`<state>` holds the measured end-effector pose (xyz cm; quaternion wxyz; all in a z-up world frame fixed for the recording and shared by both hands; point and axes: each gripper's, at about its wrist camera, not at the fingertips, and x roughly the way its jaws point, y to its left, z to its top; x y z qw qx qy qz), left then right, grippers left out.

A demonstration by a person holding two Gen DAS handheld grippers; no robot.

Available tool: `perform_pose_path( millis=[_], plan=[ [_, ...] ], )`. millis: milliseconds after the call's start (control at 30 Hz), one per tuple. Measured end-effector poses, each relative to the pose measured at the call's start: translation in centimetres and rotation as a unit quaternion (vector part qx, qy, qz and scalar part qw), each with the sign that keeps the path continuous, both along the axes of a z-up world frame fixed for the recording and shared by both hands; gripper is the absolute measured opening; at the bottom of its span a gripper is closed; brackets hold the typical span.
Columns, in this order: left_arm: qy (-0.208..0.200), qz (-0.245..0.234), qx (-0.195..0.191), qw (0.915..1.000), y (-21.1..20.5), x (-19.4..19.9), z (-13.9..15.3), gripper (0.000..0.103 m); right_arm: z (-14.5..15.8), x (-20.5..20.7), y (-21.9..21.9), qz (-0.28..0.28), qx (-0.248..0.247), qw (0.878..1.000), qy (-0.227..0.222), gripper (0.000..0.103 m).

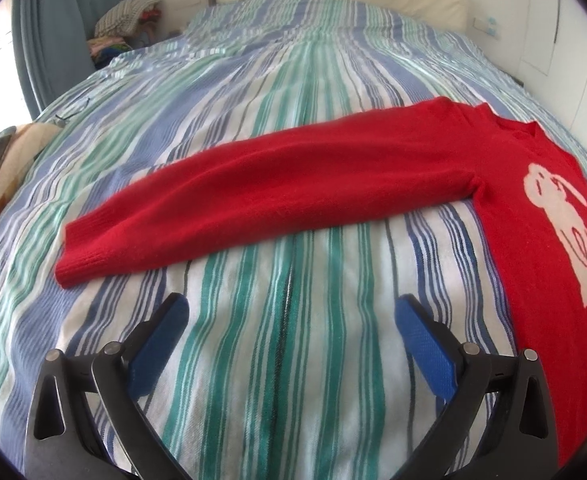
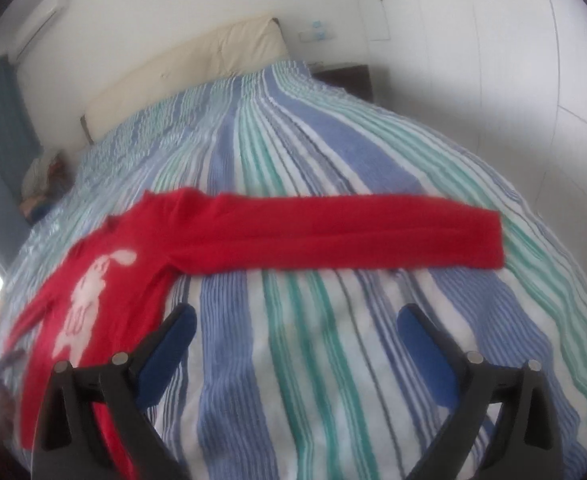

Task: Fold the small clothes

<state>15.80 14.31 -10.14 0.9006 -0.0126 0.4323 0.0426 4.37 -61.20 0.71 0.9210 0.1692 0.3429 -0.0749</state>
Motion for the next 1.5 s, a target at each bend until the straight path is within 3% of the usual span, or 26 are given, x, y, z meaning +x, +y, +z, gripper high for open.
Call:
perform_pose_path(
  millis=[67,133,200,267,400,500,567,600,700,767,833,900,1000,1067,1100,1133,1200,1300,1500],
  plan=[
    [0.001,-0.002,0.009,1.0,-0.5,0.1,-0.1,0.103,0.8,-0.7,-4.9,-0.064,0.064,0.996,-0.012,0.099],
    [0.004,-0.005,0.019,0.9998,-0.9,0.3,-0.3,0.103,-0.1,-1.3,-8.9,-0.11,0.15,0.983,-0.011,0.097],
    [0.006,-0.004,0.028,0.9996,-1.1,0.4,-0.6,0.103,-2.2,-1.3,-11.3,-0.12,0.24,0.963,-0.003,0.087],
    [0.006,-0.003,0.027,0.9996,-1.0,0.4,-0.7,0.103,-3.9,-0.3,-12.6,-0.126,0.299,0.946,0.005,0.082],
    [0.005,0.004,0.016,0.9998,-0.5,0.3,-0.8,0.103,-7.0,1.6,-13.8,-0.172,0.337,0.926,0.003,0.079],
    [0.009,0.007,0.01,0.9999,-0.3,0.3,-1.1,0.103,-7.7,3.0,-14.3,-0.215,0.324,0.921,-0.025,0.075],
    [0.011,0.007,0.01,0.9999,-0.4,0.4,-1.3,0.103,-7.4,4.6,-14.3,-0.221,0.286,0.932,-0.021,0.042],
    [0.01,0.008,0.01,0.9999,-0.4,0.3,-1.3,0.103,-7.3,5.4,-14.2,-0.225,0.265,0.938,-0.003,0.009],
    [0.012,0.007,0.012,0.9998,-0.6,0.3,-1.3,0.103,-3.7,6.6,-11.9,-0.223,0.216,0.95,-0.019,0.009],
    [0.014,0.007,0.016,0.9998,-0.7,0.5,-1.3,0.103,1.2,8.4,-8.0,-0.151,0.173,0.972,-0.058,0.009],
    [0.016,0.008,0.018,0.9997,-0.8,0.8,-1.4,0.103,6.2,10.3,-2.0,-0.057,0.135,0.985,-0.091,0.009],
    [0.017,0.009,0.019,0.9996,-0.8,0.8,-1.5,0.103,10.3,12.0,4.7,0.04,0.117,0.986,-0.115,0.009],
    [0.015,0.01,0.014,0.9997,-0.7,0.6,-1.5,0.103,13.6,14.6,14.9,0.165,0.096,0.974,-0.119,0.009],
    [0.015,0.011,0.01,0.9998,-0.6,0.5,-1.5,0.103,12.9,16.7,21.4,0.239,0.099,0.962,-0.088,0.017],
    [0.015,0.012,0.01,0.9998,-0.5,0.5,-1.5,0.103,11.9,17.7,24.1,0.271,0.108,0.955,-0.061,0.046],
    [0.015,0.012,0.009,0.9998,-0.5,0.5,-1.5,0.103,10.6,18.6,26.2,0.298,0.123,0.946,-0.034,0.084],
    [0.015,0.012,0.01,0.9998,-0.5,0.5,-1.5,0.103,8.4,18.4,28.0,0.324,0.149,0.934,-0.014,0.089],
    [0.018,0.012,0.012,0.9997,-0.5,0.6,-1.6,0.103,6.6,17.3,27.2,0.321,0.16,0.934,-0.008,0.089],
    [0.02,0.014,0.019,0.9995,-0.7,0.7,-1.7,0.103,3.6,18.0,20.6,0.241,0.103,0.964,0.046,0.089]
  ],
)
